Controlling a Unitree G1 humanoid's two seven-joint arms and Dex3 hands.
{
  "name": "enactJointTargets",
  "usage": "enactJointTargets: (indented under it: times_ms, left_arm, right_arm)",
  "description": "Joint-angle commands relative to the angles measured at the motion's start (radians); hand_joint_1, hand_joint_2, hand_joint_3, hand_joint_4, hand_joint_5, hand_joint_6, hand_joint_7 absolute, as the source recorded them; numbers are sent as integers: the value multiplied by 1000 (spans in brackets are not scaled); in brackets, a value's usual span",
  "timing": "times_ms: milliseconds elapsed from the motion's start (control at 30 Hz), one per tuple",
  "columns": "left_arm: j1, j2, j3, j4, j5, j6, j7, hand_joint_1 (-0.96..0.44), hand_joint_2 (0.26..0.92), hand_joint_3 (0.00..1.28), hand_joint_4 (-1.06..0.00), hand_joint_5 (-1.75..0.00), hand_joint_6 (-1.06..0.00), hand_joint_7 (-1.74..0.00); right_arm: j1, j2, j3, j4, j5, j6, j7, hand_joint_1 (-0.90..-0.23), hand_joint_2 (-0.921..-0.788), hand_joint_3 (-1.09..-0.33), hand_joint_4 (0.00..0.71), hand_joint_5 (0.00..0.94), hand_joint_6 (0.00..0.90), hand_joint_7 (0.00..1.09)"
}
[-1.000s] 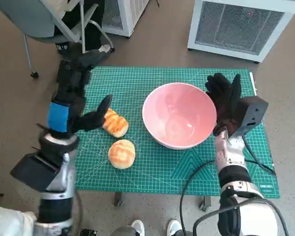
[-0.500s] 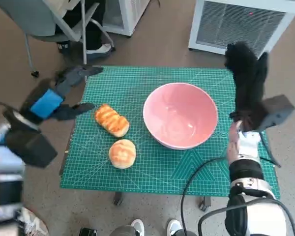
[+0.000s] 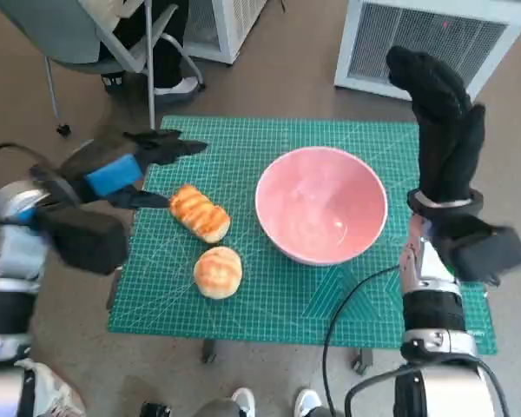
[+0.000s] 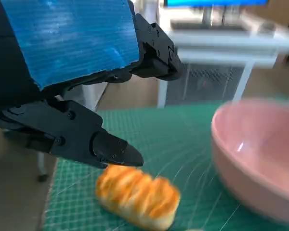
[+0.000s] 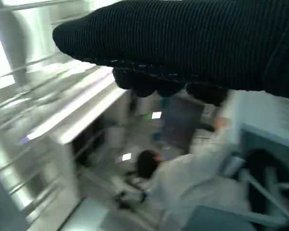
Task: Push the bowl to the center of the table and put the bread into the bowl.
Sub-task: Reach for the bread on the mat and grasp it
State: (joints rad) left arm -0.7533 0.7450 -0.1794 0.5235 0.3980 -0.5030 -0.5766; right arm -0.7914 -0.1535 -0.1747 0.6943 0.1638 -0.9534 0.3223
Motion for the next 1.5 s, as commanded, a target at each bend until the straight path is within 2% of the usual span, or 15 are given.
enactJointTargets:
  times_ms: [33, 333, 633, 1033, 1167, 1300, 1500]
  left_arm:
    - [-58, -16, -66, 93, 64, -43, 10, -91, 764, 0, -363, 0, -477, -11]
    - [-138, -59, -163, 264, 172, -74, 72, -144, 754, 1, -353, -1, -469, -3]
    - [-196, -116, -246, 416, 266, -62, 152, -204, 766, 5, -347, 0, -462, 0]
    - [-239, -203, -315, 588, 293, -14, 154, -174, 783, 9, -353, -5, -450, -3]
    - [-242, -228, -329, 623, 298, 2, 166, -138, 804, 16, -381, -13, -498, -22]
    - [-237, -244, -340, 646, 301, 17, 187, -96, 842, 23, -438, -20, -589, -46]
    - [-222, -250, -366, 661, 320, 18, 245, -33, 904, 36, -647, -74, -760, -116]
  right_arm:
    - [58, -6, 23, -77, 21, -8, 26, -509, -921, -686, 388, 29, 61, 701]
    - [107, -6, 41, -165, 16, 22, 14, -504, -921, -685, 396, 31, 60, 709]
    - [134, 0, 45, -206, 0, 53, -10, -510, -921, -684, 393, 27, 42, 717]
    - [153, 3, 50, -234, -19, 71, -37, -510, -921, -684, 391, 24, 20, 728]
    - [159, 2, 53, -245, -21, 74, -44, -508, -921, -684, 389, 23, 17, 734]
    - [167, 3, 55, -255, -23, 77, -50, -508, -921, -684, 388, 22, 15, 738]
    - [178, 4, 57, -270, -26, 80, -60, -507, -921, -684, 384, 19, 12, 744]
